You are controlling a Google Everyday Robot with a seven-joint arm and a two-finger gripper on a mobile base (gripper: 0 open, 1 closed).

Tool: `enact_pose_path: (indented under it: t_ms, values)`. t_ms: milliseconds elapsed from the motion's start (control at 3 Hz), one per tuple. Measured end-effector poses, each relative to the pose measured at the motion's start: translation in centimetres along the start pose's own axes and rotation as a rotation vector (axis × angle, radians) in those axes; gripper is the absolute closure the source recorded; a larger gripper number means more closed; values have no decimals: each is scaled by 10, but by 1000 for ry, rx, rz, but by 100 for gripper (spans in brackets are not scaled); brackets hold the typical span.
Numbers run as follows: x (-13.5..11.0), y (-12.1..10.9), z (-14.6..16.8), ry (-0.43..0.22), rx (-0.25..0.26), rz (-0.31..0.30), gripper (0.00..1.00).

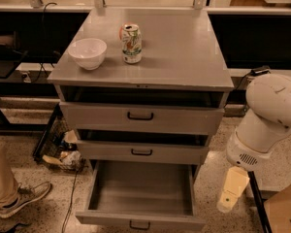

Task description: Close bottom drawer

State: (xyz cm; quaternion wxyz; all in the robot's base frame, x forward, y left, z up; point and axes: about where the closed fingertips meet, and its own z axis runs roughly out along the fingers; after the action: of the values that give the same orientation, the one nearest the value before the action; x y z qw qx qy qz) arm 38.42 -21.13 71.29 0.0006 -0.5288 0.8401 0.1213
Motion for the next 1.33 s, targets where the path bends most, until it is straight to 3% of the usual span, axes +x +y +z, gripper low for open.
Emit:
enact_pose_path:
  t_ms: [333,1000,1333]
  values:
    - [7,0,26,24,-31,47,0]
    - [44,18,189,-17,-266,240,0]
    - [50,14,263,-92,-337,292,0]
